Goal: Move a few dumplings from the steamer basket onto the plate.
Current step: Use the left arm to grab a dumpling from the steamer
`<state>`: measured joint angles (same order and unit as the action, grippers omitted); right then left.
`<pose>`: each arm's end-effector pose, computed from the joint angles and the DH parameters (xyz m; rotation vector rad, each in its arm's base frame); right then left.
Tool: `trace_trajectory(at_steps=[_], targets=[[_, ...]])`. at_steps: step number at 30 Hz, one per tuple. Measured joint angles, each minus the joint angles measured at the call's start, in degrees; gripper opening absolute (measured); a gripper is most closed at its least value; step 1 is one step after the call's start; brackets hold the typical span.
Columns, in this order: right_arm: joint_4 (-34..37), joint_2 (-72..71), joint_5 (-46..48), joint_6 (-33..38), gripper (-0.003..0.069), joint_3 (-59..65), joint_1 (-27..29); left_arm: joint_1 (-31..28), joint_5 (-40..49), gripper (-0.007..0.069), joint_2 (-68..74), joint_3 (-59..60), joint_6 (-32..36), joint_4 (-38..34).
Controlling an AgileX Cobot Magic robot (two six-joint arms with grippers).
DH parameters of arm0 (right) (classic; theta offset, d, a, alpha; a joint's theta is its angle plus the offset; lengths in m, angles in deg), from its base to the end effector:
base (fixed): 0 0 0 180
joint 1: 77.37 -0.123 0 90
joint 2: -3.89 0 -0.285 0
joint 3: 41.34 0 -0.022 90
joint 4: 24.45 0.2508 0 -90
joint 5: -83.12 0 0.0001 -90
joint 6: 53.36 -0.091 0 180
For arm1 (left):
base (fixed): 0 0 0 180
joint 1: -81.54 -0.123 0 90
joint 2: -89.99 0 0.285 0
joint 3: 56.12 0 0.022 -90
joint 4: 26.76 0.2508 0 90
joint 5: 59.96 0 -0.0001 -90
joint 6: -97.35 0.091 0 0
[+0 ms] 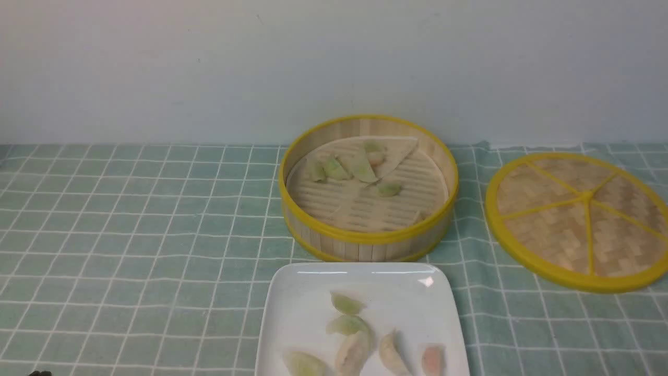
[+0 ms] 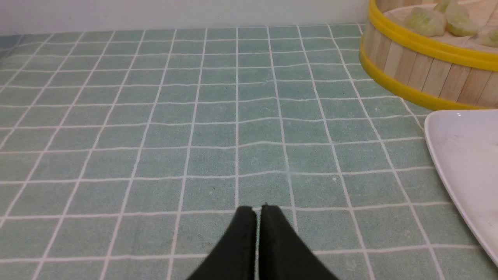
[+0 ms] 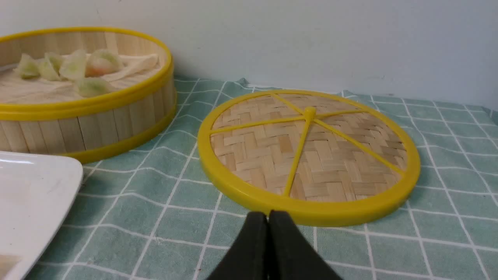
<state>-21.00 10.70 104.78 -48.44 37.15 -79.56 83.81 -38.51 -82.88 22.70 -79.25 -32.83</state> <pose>0.0521 0.0040 0.1727 -0.0789 1.8645 0.0265 0.0524 -0.0056 0.1709 0.0270 1.8731 -0.0906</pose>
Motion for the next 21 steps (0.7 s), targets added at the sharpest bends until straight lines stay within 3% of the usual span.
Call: trace_trajectory(at_steps=[21], targets=[[-0.82, 0.0, 0.0, 0.02, -0.0015, 0.0, 0.0, 0.0, -0.26, -0.0006, 0.0, 0.0, 0.68, 1.4]])
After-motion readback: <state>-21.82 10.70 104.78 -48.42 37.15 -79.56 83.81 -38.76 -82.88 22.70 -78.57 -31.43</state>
